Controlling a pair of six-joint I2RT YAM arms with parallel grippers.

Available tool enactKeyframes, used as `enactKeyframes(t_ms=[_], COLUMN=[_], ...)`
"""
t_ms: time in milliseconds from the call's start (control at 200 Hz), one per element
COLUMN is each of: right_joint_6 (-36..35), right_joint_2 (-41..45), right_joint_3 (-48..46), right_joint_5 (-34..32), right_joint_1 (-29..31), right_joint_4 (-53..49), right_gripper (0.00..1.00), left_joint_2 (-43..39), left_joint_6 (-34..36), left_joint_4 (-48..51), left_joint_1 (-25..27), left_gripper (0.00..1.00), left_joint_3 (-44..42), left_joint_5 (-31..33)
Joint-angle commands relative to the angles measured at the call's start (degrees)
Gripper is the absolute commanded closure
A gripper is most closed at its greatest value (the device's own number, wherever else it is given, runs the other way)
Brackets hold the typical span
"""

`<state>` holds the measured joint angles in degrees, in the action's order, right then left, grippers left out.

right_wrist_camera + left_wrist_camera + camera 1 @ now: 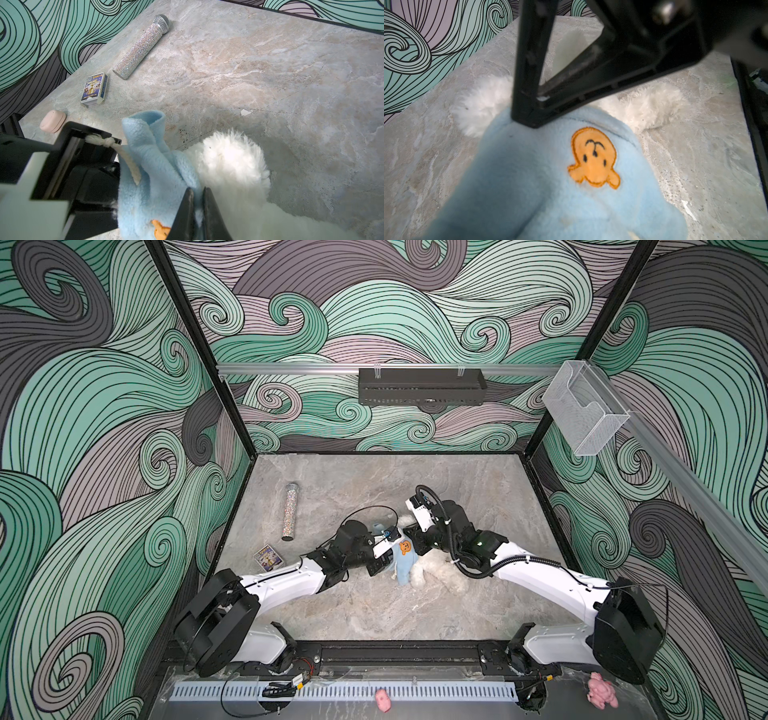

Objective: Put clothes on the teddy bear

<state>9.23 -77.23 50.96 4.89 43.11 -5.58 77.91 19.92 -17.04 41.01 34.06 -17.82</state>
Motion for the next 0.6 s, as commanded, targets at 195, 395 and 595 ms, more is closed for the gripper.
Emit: enactKeyframes(t_ms=[195, 395, 595], right_joint_6=[2.3, 12.1, 21.5], right_joint_2=[-2.9, -2.3, -3.2], right_joint_3=[3.3, 4.0, 2.4], right_joint_5=[-4.9, -3.9, 1.8], right_joint_1=[0.1, -3.8, -9.5], right_joint_4=[-0.9, 3.3, 5.9], right_gripper=[1.00, 1.00, 1.00], left_joint_2=[0.5, 1.1, -0.7], left_joint_6=[2.1, 7.9, 8.8], left_joint_4=[2.3, 4.8, 3.8], left_joint_1=[0.5, 2.3, 4.1], left_gripper=[1.00, 1.00, 1.00], left_joint_3=[2.1, 2.4, 1.9], left_joint_5=[-1.8, -0.8, 1.0])
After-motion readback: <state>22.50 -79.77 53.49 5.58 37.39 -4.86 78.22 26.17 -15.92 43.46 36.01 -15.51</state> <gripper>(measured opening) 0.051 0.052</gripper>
